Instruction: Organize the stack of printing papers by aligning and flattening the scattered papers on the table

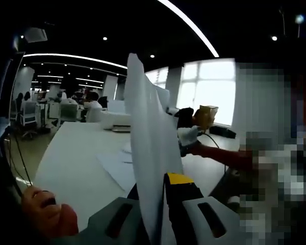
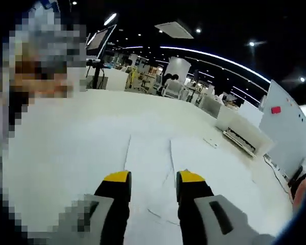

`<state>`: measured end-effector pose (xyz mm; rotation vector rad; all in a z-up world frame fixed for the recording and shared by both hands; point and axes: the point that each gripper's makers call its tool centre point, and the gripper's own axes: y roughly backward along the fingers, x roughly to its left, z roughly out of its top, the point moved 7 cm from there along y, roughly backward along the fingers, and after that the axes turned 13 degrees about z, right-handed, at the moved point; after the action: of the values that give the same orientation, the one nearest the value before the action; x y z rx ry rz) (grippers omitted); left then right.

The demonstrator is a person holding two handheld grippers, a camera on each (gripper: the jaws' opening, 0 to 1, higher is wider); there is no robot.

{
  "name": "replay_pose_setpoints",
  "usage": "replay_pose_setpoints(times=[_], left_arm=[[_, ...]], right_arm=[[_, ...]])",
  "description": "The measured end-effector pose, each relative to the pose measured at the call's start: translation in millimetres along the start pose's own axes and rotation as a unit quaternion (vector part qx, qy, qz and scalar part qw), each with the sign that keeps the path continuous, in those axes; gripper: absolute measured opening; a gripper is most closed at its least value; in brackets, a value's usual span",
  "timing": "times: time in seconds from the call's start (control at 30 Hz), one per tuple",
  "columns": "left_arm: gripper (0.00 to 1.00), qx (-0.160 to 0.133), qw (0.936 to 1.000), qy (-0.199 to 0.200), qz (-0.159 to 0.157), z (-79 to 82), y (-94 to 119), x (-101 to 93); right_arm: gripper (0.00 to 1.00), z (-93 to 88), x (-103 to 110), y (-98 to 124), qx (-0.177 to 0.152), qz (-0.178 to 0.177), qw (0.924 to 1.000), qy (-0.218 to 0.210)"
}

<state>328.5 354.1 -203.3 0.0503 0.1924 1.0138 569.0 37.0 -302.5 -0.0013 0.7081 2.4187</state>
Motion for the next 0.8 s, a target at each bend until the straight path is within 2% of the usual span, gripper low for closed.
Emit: replay_pose_setpoints(times=[0.1, 0.2, 0.3, 0.33, 0.37, 0.4, 0.43, 0.5, 0.6, 0.67, 0.7, 0.77, 0.8], left_arm=[[0.06, 0.000, 1.0000, 0.001, -0.001, 0.3, -2, -0.5], [0.06, 0.002, 1.0000, -0.001, -0.002, 1.1, -5, -1.5], [0.06, 0.002, 1.0000, -0.002, -0.003, 4.2, -5, -1.1], [0.06, 0.002, 1.0000, -0.002, -0.002, 5.4, -5, -0.6], [0.06, 0.004, 1.0000, -0.003, -0.002, 6.1, -5, 0.2], [0.06, 0.008, 1.0000, -0.005, -0.001, 6.5, -4, 1.6], [0.06, 0.010, 0.9999, -0.007, 0.000, 6.6, -4, 2.5], [0.06, 0.016, 0.9998, -0.011, 0.003, 6.4, -4, 4.9], [0.06, 0.020, 0.9997, -0.010, 0.005, 6.2, -4, 9.2], [0.06, 0.022, 0.9997, -0.009, 0.005, 4.8, -4, 11.5], [0.06, 0.024, 0.9997, -0.007, 0.006, 4.2, -5, 12.8], [0.06, 0.028, 0.9996, -0.006, 0.009, 4.5, -6, 16.5], [0.06, 0.029, 0.9995, -0.006, 0.012, 4.6, -6, 17.9]], right_arm=[[0.32, 0.7, -16, -17, -0.004, -0.016, 0.9999, -0.004], [0.41, 7.4, -35, -36, -0.040, -0.032, 0.9974, -0.050], [0.71, 14.6, -53, -58, -0.103, -0.037, 0.9886, -0.104], [0.80, 13.9, -57, -65, -0.112, -0.026, 0.9868, -0.114], [0.82, 9.5, -63, -70, -0.100, -0.030, 0.9873, -0.120], [0.82, 2.2, -69, -74, -0.073, -0.041, 0.9897, -0.117], [0.82, -0.3, -74, -77, -0.069, -0.046, 0.9901, -0.114], [0.80, -4.0, -85, -79, -0.080, -0.050, 0.9874, -0.127], [0.82, -13.5, -100, -85, -0.073, -0.052, 0.9841, -0.153], [0.83, -18.0, -102, -93, -0.081, -0.029, 0.9800, -0.179], [0.84, -19.3, -102, -94, -0.089, -0.029, 0.9773, -0.190], [0.82, -21.2, -107, -99, -0.101, -0.032, 0.9819, -0.157], [0.78, -22.2, -108, -101, -0.096, -0.030, 0.9861, -0.133]])
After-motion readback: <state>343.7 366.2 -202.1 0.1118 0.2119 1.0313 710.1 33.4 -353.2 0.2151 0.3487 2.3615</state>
